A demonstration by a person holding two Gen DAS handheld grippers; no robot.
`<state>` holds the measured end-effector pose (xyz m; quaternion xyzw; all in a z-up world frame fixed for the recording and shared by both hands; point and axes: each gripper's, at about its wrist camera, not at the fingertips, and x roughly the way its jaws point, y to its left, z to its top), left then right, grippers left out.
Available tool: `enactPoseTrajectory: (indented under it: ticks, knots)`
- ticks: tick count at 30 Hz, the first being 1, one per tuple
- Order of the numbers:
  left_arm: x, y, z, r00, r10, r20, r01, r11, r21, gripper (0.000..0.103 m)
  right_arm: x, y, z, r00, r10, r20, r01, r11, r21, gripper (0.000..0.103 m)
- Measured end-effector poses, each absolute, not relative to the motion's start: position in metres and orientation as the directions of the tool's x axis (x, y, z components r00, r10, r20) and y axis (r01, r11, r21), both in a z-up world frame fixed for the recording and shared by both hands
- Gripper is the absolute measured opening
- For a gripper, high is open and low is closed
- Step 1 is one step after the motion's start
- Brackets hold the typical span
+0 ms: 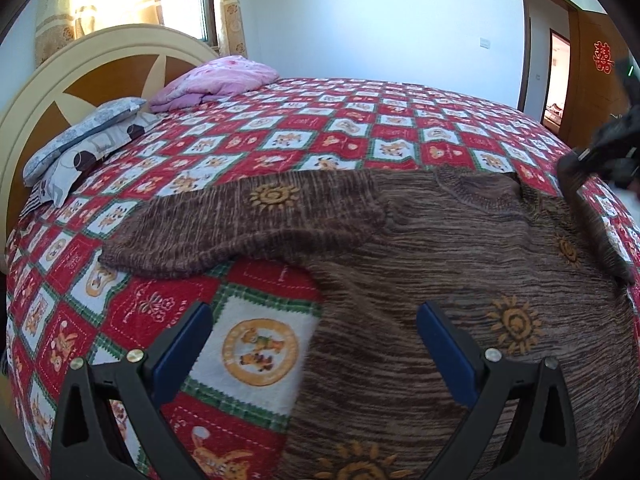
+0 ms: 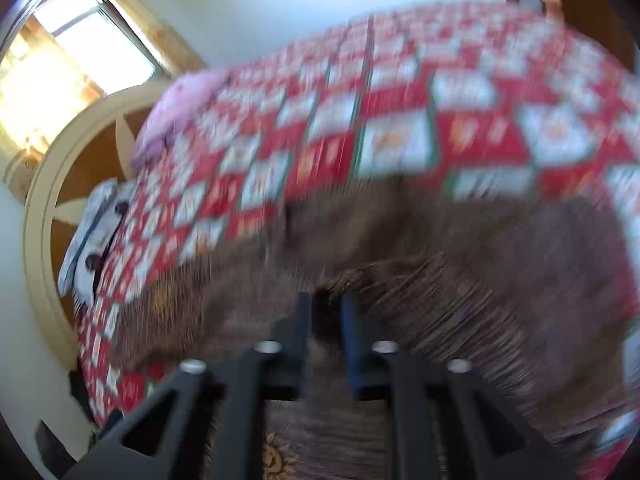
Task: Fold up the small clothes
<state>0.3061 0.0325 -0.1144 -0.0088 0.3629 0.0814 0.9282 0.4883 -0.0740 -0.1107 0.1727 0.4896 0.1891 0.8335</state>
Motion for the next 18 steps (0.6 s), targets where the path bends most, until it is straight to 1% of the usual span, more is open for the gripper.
enactPoseTrajectory:
  ticks: [1,2,4,7,9,12,14,18]
  knots:
    - [0.305,0.034,-0.115,0.722,0.147,-0.676,-0.158,0.986,0.046,0.103,0.482,-0.067,-0.123,0.423,0.500,-0.756,-0.153,0.861,0.484,0.053]
    - [0.305,0.035,-0.114,0.720,0.160,-0.675,-0.161,0.985,0.062,0.103,0.472,-0.063,-0.130,0.408,0.518,-0.752,-0.172,0.853,0.493,0.057]
    - [0.304,0.036,-0.111,0.724,0.163,-0.670,-0.150,0.986,0.078,0.103,0.450,-0.068,-0.129,0.424,0.518,-0.743,-0.221,0.855,0.469,0.057]
    - [0.305,0.035,-0.107,0.726,0.142,-0.673,-0.125,0.989,0.074,0.103,0.415,-0.093,-0.115,0.517,0.454,-0.726,-0.266,0.891,0.367,0.057]
    - [0.310,0.028,-0.105,0.720,0.122,-0.683,-0.102,0.992,0.069,0.103,0.400,-0.118,-0.108,0.588,0.378,-0.716,-0.243,0.926,0.289,0.057]
    - [0.324,0.009,-0.099,0.706,0.020,-0.708,-0.029,1.000,0.000,0.103,0.381,-0.158,-0.100,0.695,0.211,-0.688,-0.158,0.977,0.140,0.057]
    - [0.334,-0.009,-0.093,0.698,-0.035,-0.715,0.013,0.999,-0.037,0.103,0.372,-0.178,-0.101,0.724,0.138,-0.675,-0.126,0.990,0.068,0.057]
    - [0.354,-0.056,-0.084,0.707,-0.074,-0.703,0.085,0.996,-0.019,0.103,0.364,-0.200,-0.115,0.745,0.089,-0.661,-0.082,0.996,0.043,0.057]
